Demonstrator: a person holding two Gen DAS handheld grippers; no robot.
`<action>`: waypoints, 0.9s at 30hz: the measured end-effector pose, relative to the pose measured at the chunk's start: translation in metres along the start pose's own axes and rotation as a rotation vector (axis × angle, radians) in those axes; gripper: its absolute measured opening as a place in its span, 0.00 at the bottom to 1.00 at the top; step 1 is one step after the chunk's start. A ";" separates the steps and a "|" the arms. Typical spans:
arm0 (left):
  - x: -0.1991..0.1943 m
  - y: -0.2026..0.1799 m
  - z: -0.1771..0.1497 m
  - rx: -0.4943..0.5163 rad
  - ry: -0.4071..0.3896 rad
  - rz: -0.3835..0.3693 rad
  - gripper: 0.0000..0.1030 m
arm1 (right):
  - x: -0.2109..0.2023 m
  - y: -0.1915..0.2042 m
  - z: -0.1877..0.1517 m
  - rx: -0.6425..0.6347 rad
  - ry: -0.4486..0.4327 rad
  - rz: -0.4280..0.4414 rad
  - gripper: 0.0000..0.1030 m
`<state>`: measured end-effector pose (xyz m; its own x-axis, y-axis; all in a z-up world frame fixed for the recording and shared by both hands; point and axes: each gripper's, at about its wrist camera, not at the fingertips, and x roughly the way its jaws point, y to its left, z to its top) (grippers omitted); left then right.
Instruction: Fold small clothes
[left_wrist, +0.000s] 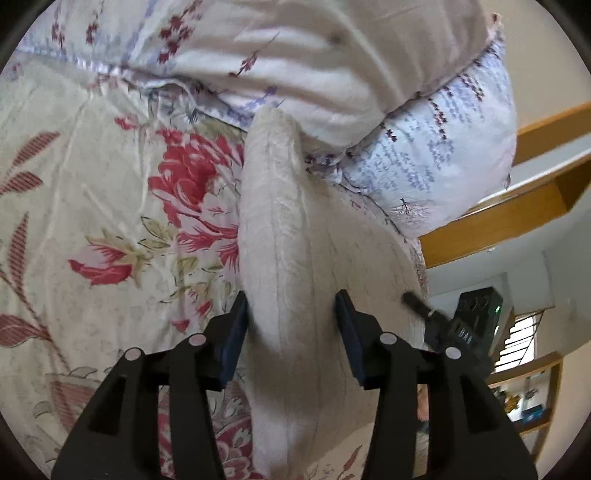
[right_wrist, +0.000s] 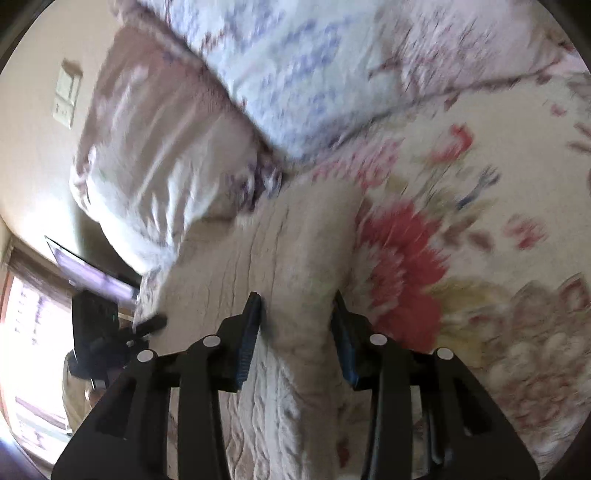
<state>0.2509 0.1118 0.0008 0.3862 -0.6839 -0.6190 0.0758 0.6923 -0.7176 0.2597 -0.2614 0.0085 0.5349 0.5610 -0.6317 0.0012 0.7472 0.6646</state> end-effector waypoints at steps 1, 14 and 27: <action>0.001 -0.002 -0.002 0.003 0.001 -0.001 0.49 | -0.003 -0.002 0.003 0.015 -0.011 0.008 0.39; 0.007 -0.012 -0.020 0.033 -0.001 0.049 0.58 | 0.026 0.008 0.028 -0.049 -0.042 -0.205 0.09; -0.017 -0.029 -0.044 0.143 -0.038 0.132 0.61 | -0.038 0.060 -0.027 -0.303 -0.095 -0.112 0.42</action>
<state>0.2017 0.0932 0.0181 0.4359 -0.5774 -0.6903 0.1507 0.8030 -0.5766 0.2170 -0.2281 0.0614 0.6218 0.4447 -0.6447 -0.1793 0.8821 0.4356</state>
